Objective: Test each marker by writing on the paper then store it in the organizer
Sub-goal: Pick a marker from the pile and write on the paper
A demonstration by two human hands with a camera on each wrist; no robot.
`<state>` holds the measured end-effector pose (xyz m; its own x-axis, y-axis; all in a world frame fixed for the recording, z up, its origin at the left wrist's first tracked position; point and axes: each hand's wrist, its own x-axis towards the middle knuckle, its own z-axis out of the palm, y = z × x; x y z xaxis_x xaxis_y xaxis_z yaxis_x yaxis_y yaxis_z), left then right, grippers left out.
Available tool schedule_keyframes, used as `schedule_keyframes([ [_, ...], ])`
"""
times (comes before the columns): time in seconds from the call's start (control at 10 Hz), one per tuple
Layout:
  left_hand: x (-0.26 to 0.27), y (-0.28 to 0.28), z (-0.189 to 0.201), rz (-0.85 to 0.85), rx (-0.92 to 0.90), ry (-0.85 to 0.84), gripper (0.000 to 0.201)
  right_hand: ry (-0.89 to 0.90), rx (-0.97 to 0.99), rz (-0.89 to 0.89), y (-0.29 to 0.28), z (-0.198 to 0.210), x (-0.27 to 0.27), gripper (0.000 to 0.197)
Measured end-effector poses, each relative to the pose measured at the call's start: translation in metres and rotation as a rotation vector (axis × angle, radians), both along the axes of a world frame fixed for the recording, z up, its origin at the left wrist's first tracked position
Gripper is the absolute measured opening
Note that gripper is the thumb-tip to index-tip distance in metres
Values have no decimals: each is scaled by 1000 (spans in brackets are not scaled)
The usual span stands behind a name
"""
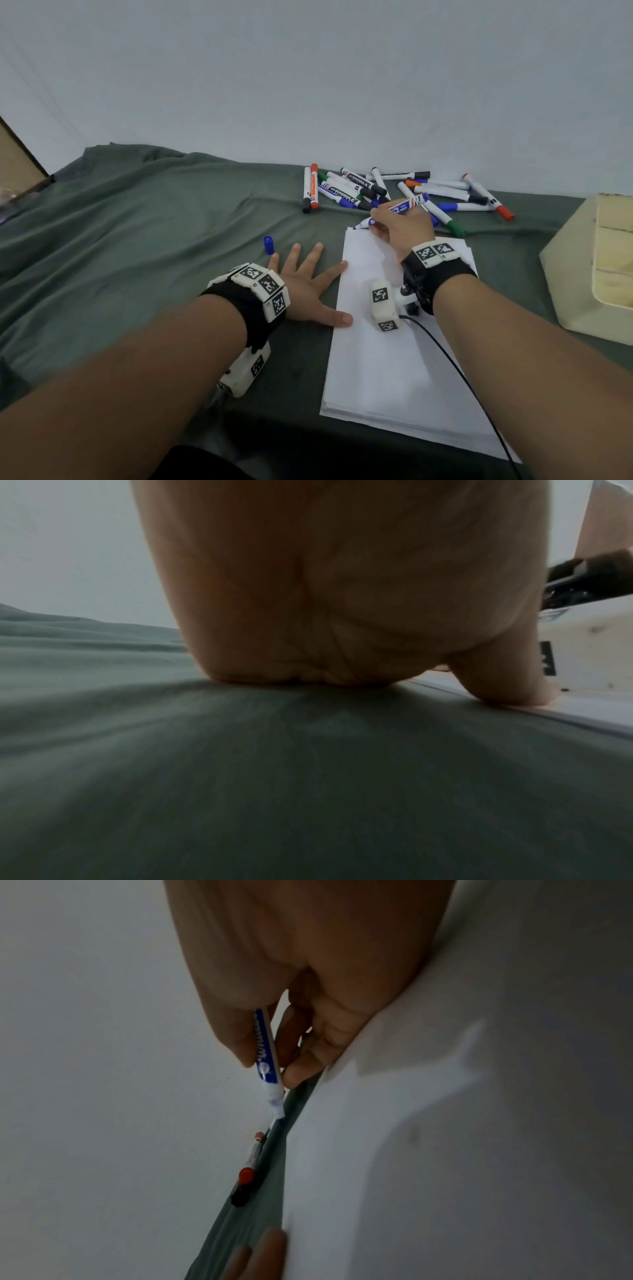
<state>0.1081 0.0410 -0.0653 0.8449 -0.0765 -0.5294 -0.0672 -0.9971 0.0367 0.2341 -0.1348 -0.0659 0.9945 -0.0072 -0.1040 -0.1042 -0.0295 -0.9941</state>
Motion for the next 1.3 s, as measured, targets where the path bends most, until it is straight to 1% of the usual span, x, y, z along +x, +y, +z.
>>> schedule_keyframes([
  [0.1, 0, 0, 1, -2, 4, 2, 108, -25, -24, 6, 1, -2, 1, 6],
  [0.3, -1, -1, 2, 6, 0, 10, 110, -110, -213, 53, 0, -3, 0, 8],
  [0.4, 0, 0, 1, 9, -1, 12, 111, -92, -213, 85, 1, -3, 1, 8],
  [0.5, 1, 1, 0, 10, -6, 14, 111, -88, -198, 75, 1, -4, 1, 8],
  [0.6, 1, 1, -1, 12, -13, 8, 112, -115, -218, 55, 0, -6, 3, 11],
  [0.7, 1, 1, -1, 12, -11, 5, 113, -132, -280, 75, 0, -6, 3, 9],
  [0.8, 1, 1, -1, 12, -11, 6, 112, -137, -323, 56, 0, -6, 5, 16],
  [0.9, 0, 1, -1, 13, -9, 5, 112, -156, -317, 27, -1, -7, 5, 8],
  [1.0, 0, 1, -1, 14, -10, 1, 112, -150, -228, 15, -3, -8, 2, 7],
  [1.1, 0, 1, -2, 14, -13, -1, 112, -152, -227, 26, -3, -8, 3, 9],
  [1.2, 1, 1, -2, 14, -14, 0, 113, -154, -252, -8, -4, -10, 4, 13],
  [1.3, 1, 1, -2, 15, -13, 6, 113, -174, -252, -2, -5, -11, 3, 12],
])
